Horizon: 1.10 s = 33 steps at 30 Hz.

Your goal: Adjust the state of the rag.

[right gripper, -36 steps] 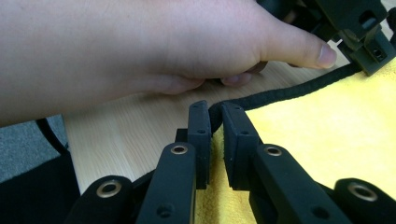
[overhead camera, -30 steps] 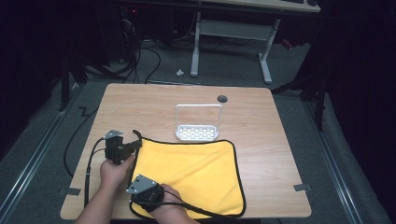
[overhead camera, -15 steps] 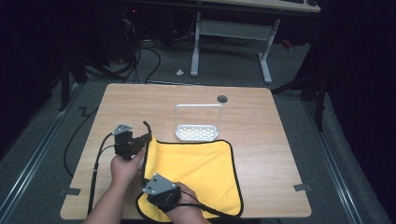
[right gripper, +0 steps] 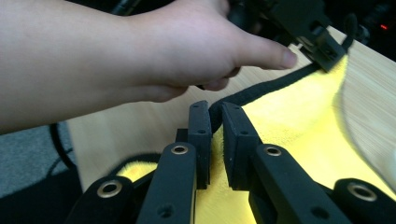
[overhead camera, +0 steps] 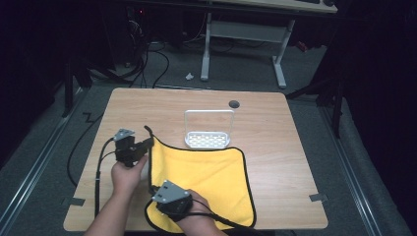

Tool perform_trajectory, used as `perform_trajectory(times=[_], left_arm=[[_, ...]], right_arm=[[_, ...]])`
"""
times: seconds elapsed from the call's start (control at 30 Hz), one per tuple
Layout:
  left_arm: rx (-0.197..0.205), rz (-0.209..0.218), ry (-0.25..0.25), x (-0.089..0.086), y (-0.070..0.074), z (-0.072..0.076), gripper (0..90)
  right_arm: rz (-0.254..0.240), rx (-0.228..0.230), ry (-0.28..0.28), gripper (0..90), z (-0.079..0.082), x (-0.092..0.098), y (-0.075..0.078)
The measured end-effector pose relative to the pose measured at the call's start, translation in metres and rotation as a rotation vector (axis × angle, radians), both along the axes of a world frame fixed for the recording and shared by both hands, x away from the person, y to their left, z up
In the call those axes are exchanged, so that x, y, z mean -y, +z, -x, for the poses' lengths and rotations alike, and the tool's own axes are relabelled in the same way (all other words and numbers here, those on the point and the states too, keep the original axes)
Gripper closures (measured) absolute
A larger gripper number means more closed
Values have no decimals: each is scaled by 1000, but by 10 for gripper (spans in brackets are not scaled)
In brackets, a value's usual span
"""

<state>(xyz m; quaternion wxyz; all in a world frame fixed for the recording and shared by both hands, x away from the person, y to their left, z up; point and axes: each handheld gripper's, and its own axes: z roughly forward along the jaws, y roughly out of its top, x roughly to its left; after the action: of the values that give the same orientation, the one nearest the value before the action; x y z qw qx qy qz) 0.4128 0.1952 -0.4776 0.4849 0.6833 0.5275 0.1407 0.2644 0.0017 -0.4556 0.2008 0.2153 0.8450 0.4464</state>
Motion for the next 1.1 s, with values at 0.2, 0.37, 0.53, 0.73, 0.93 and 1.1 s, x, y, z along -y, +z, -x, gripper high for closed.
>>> perform_trajectory(times=[0.2, 0.37, 0.53, 0.73, 0.93, 1.1], left_arm=[[0, -10, 55, -45, 9, 9, 867], [7, -15, 36, -44, 14, 10, 867], [24, -21, -40, 7, 13, 6, 866], [11, -10, -99, 77, 2, 1, 866], [-4, -9, -153, 130, -8, 1, 864], [-16, -25, -168, 158, -11, -2, 861]], right_arm=[[6, 2, 70, 832, 0, -46, 2], [9, 10, 64, 832, 2, -44, 6], [19, 19, -2, 832, 8, 0, 6], [32, 9, -95, 832, 15, 63, -2], [35, -9, -167, 832, 21, 105, -9], [42, -24, -216, 832, 25, 132, -17]])
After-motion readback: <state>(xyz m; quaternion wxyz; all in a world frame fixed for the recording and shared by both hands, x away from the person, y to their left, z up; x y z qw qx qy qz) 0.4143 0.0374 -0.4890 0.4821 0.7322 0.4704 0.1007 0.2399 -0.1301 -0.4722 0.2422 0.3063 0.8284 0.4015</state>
